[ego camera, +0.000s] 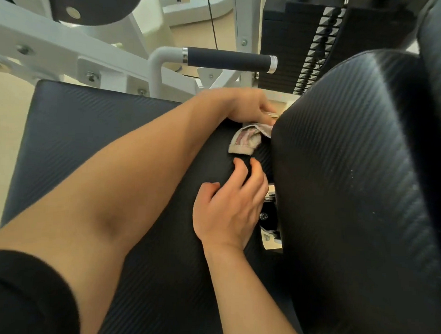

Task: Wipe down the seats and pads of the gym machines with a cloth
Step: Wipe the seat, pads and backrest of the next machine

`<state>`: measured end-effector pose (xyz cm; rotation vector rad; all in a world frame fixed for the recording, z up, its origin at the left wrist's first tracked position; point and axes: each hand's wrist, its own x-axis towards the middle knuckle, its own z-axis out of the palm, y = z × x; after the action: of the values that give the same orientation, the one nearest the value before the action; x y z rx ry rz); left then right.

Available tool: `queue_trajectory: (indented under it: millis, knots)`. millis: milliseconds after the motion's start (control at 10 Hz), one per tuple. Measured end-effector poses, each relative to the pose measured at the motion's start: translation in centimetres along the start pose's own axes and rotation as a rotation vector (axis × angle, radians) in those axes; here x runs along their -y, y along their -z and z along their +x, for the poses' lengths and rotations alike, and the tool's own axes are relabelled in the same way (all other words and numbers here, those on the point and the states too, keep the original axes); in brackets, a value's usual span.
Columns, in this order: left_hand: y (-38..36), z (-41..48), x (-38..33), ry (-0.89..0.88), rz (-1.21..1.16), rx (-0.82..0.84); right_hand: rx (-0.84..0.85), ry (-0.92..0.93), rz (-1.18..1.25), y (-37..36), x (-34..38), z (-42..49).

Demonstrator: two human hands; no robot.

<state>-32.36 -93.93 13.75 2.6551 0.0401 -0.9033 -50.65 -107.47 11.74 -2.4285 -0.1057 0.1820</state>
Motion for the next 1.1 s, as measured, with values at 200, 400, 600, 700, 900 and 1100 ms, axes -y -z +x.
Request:
queue_trajectory:
  millis: [200,400,600,700,900,1100]
  knots:
    - [-1.6,-4.5,-0.1,-0.033,0.192,-0.081,-0.088,0.024,0.095,0.1,0.0,-0.3]
    - [-3.4,-3.5,-1.9,-0.158,0.432,-0.068,-0.164,0.032,0.113,0.2,-0.2,-0.6]
    - [-5.0,-2.5,-4.0,-0.182,0.427,-0.247,-0.146,0.049,0.057,0.3,-0.1,-0.7]
    - [-4.1,-4.2,-1.7,-0.071,0.390,-0.366,-0.153,0.066,0.053,0.1,-0.1,-0.7]
    - [0.2,-9.8,5.8,0.369,0.309,-0.362,-0.165,0.215,-0.020,-0.1,0.1,-0.7]
    - [-2.4,-15.3,8.2,0.351,0.389,-0.625,-0.055,0.386,-0.122,-0.1,0.0,-0.6]
